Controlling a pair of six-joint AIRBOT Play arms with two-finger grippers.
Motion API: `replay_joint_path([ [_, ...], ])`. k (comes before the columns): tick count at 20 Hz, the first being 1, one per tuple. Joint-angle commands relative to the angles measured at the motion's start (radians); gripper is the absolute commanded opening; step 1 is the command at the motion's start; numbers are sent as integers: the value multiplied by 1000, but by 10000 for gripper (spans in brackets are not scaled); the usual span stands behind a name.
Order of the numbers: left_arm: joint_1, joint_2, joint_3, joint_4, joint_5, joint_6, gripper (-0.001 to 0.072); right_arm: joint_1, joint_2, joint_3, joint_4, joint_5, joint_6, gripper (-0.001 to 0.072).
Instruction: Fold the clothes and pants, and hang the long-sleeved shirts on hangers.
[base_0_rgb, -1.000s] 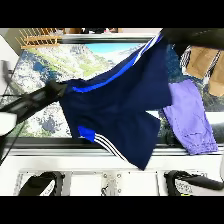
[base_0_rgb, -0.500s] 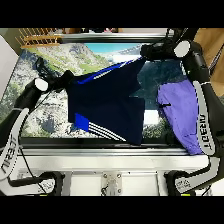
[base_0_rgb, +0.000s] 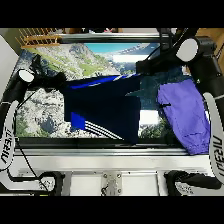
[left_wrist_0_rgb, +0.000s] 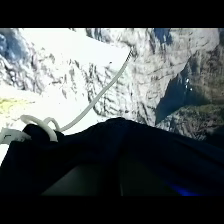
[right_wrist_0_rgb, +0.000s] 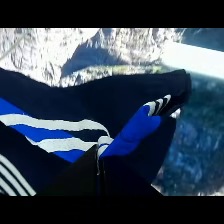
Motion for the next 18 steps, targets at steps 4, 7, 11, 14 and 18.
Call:
replay_joint_path([
  [4, 60, 87, -199, 4, -57, 110, 21, 188, 177, -360, -69, 116, 114, 1],
  [7, 60, 100, -267, 5, -70, 150, 21, 254, 196, -557, -69, 49, 146, 2],
  [11, 60, 100, -294, 6, -141, 180, 21, 320, 195, -699, -67, 22, 170, 2],
  [14, 61, 101, -292, 6, -213, 190, 21, 328, 195, -711, -60, 75, 169, 3],
  [18, 61, 105, -221, 7, -380, 232, 21, 328, 205, -711, -61, 101, 169, 2],
])
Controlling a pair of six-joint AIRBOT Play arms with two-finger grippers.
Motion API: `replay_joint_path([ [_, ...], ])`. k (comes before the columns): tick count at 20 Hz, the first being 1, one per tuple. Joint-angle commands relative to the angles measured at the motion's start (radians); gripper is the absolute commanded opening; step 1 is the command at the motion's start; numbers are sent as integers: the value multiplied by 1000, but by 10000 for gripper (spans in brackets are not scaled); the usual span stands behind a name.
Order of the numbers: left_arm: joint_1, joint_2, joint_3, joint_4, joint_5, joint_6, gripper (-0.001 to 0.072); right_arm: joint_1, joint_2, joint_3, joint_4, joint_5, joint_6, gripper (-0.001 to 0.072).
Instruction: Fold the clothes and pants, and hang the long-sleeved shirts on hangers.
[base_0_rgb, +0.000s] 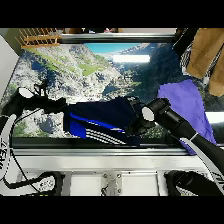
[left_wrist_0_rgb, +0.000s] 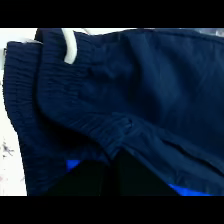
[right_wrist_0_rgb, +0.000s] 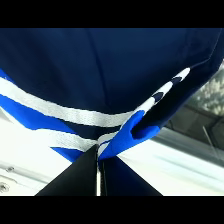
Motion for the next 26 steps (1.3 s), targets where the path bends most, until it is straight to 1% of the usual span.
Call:
replay_joint_path([
  [1, 0, 19, 44, -2, -154, 39, 21, 6, 11, -11, 4, 36, 5, 2],
  [5, 0, 143, 15, -3, -155, 45, 21, 4, 63, -10, 0, 51, 5, 3],
  [10, 0, 304, -176, 6, -169, 45, 21, 6, 99, -10, 2, 154, 23, 3],
  [12, 0, 333, -261, 11, -166, 46, 21, 6, 98, -12, 1, 161, 23, 3],
  [16, 0, 343, -401, 104, -158, 46, 21, 6, 97, -30, 1, 161, 23, 3],
  [19, 0, 344, -462, 101, -185, 46, 21, 6, 96, -65, 6, 163, 23, 4],
  [21, 0, 343, -474, 101, -226, 46, 21, 6, 97, -69, 8, 166, 23, 5],
  [22, 0, 344, -474, 101, -256, 46, 94, 6, 97, -69, 11, 166, 23, 21],
  [23, 0, 344, -474, 100, -271, 46, 484, 6, 97, -69, 16, 164, 20, 222],
  [24, 0, 344, -470, 99, -269, 45, 717, 5, 98, -69, 16, 161, 18, 581],
  [25, 0, 344, -453, 99, -267, 45, 715, -1, 100, -66, 17, 162, -3, 703],
  [26, 0, 344, -422, 99, -280, 35, 715, -20, 107, -61, 23, 163, -34, 703],
])
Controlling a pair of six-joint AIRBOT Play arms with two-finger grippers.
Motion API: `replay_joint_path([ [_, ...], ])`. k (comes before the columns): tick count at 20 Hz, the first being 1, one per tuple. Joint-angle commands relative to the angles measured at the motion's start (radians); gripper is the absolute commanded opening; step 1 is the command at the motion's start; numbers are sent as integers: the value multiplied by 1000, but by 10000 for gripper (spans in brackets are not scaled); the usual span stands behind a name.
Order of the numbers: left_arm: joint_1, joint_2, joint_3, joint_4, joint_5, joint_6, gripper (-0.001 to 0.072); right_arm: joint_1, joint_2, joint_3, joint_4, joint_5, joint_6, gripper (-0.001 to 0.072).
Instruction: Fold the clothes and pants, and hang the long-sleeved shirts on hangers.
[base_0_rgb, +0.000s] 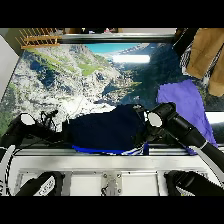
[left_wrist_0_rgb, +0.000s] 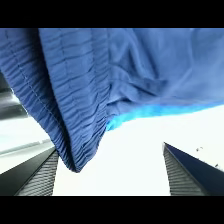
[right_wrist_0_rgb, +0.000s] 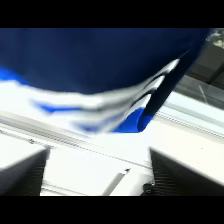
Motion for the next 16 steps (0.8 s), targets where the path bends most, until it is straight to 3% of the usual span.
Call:
replay_joint_path([
  [1, 0, 2, 73, 1, -62, -21, 715, -53, 22, 11, 9, 5, -67, 704],
  [6, -3, 108, 265, 0, -58, -77, 693, -464, 103, 6, 45, -30, -220, 703],
  [7, -3, 147, 287, 0, -32, -92, 541, -566, 101, -13, 103, -73, -269, 704],
  [9, -2, 227, 294, -24, 43, -103, 128, -766, 84, -92, 271, -194, -370, 703],
  [10, -2, 268, 280, -55, 93, -103, 21, -856, 63, -140, 357, -248, -431, 704],
  [13, -2, 374, 198, -177, 224, -112, 21, -1019, -42, -243, 485, -354, -578, 704],
  [16, -3, 433, 112, -269, 279, -130, 21, -1020, -186, -252, 509, -357, -708, 704],
])
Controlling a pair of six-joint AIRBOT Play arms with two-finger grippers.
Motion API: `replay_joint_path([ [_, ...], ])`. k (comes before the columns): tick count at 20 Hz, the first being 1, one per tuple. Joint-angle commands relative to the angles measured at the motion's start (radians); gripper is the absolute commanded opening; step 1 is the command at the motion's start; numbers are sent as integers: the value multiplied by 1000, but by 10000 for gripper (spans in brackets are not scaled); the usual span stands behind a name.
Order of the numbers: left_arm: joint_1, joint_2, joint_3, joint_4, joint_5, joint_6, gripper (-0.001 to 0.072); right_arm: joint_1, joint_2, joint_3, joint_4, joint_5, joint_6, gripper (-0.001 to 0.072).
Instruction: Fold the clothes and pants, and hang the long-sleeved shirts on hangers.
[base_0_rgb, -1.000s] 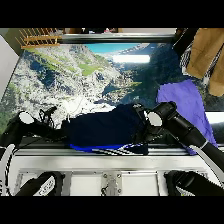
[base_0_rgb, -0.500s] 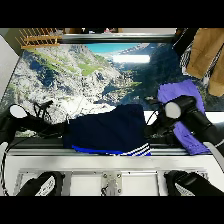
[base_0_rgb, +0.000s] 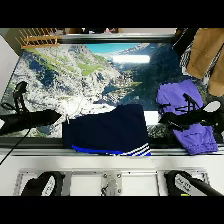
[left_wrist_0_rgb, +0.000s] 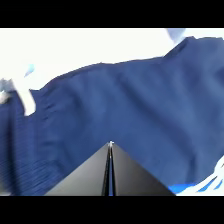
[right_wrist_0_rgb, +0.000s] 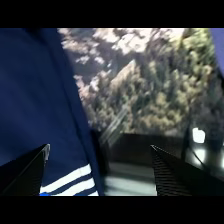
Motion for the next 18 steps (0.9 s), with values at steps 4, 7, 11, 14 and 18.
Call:
replay_joint_path([
  [4, -33, 83, -116, -144, 102, -19, 21, 55, -257, -35, 222, -57, -264, 703],
  [7, -104, 83, -115, -143, 166, -19, 21, 182, -310, -34, 316, -83, -272, 702],
  [11, -185, 83, -115, -143, 203, -19, 21, 339, -315, -34, 413, -142, -270, 701],
  [14, -219, 83, -115, -143, 212, -19, 21, 421, -315, -34, 431, -159, -271, 565],
  [18, -227, 83, -115, -145, 212, -25, 21, 455, -315, -31, 429, -169, -283, 125],
])
